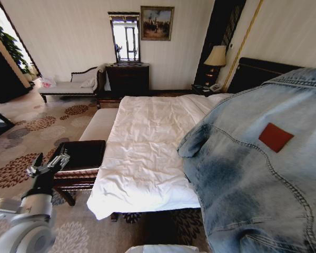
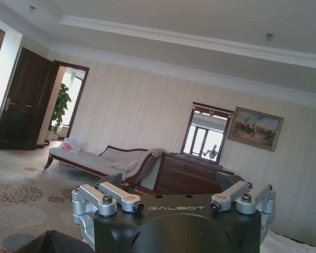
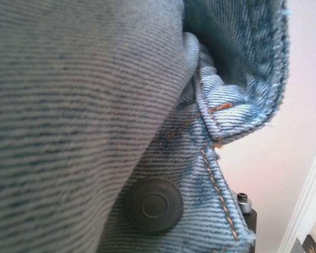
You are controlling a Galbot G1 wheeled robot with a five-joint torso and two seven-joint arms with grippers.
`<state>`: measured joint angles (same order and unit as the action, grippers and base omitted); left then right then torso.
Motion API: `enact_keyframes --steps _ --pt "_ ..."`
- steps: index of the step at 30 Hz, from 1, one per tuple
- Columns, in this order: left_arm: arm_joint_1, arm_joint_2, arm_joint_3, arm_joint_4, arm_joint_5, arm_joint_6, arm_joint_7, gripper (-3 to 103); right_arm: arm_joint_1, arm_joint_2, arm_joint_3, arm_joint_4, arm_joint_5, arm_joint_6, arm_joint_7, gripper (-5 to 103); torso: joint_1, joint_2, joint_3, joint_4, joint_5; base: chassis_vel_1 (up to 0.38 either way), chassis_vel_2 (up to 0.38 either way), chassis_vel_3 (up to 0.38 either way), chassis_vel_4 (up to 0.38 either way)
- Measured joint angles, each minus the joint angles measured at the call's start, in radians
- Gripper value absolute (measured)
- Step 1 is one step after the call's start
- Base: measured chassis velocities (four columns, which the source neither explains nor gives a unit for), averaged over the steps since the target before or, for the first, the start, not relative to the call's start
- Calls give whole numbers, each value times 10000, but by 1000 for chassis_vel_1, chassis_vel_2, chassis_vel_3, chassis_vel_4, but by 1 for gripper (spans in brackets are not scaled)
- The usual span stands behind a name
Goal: Pick up the clothes from the bed and hang them on the clothes hanger.
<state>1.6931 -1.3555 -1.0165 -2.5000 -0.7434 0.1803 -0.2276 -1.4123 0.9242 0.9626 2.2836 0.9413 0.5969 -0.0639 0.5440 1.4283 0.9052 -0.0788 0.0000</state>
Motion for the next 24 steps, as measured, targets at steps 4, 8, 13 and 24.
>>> enact_keyframes --steps 4,8,13,24 --pt "0 7 1 0 12 0 0 100 9 20 -19 -1 -2 -3 -4 16 1 0 0 -1 0 128 -124 -128 134" --pt "-3 38 6 0 17 0 1 100 -3 41 -5 10 -1 -6 -6 16 -2 0 -1 -1 0 155 -153 -160 149" --pt "-1 101 -7 0 18 0 3 100 -27 51 47 49 17 -10 -7 16 -3 0 -1 0 0 185 -179 -174 172" --pt "47 204 -76 0 -22 -13 9 100 -112 167 95 151 0 -22 -8 16 -6 1 -2 0 0 163 -163 -170 167"
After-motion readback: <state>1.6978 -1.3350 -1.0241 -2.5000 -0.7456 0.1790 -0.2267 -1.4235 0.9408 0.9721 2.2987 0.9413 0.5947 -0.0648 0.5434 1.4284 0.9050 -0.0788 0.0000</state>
